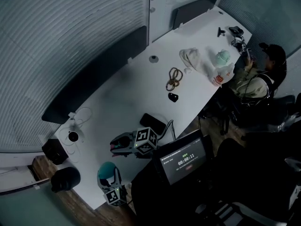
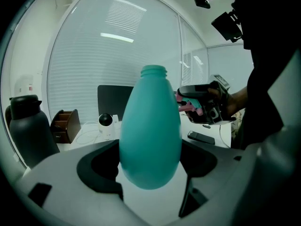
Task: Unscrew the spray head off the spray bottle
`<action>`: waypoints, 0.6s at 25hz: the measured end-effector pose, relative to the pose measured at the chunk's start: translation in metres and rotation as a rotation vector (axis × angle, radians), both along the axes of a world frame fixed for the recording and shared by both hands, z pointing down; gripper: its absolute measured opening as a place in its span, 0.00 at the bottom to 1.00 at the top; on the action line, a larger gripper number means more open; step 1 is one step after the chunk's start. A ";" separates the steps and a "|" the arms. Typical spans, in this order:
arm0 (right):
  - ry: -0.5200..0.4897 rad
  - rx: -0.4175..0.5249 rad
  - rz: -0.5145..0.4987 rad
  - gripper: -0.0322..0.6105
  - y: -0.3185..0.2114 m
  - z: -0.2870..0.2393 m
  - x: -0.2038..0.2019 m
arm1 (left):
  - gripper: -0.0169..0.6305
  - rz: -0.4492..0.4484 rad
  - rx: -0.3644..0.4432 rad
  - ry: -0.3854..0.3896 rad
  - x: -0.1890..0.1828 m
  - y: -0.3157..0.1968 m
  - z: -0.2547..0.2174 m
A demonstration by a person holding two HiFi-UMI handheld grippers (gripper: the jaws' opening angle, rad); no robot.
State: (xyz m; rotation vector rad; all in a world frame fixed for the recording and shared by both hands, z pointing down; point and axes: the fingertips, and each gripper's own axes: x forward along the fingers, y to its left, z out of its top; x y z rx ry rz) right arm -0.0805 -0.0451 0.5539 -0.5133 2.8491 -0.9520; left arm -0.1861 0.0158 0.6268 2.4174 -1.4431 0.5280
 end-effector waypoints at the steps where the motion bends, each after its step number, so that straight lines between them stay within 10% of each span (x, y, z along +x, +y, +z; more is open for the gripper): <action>1: -0.005 -0.006 0.004 0.25 0.000 0.001 0.001 | 0.60 0.000 -0.002 -0.003 0.001 0.000 -0.001; 15: -0.023 -0.053 0.002 0.25 0.001 0.009 0.004 | 0.60 -0.012 -0.044 -0.002 0.000 0.008 0.014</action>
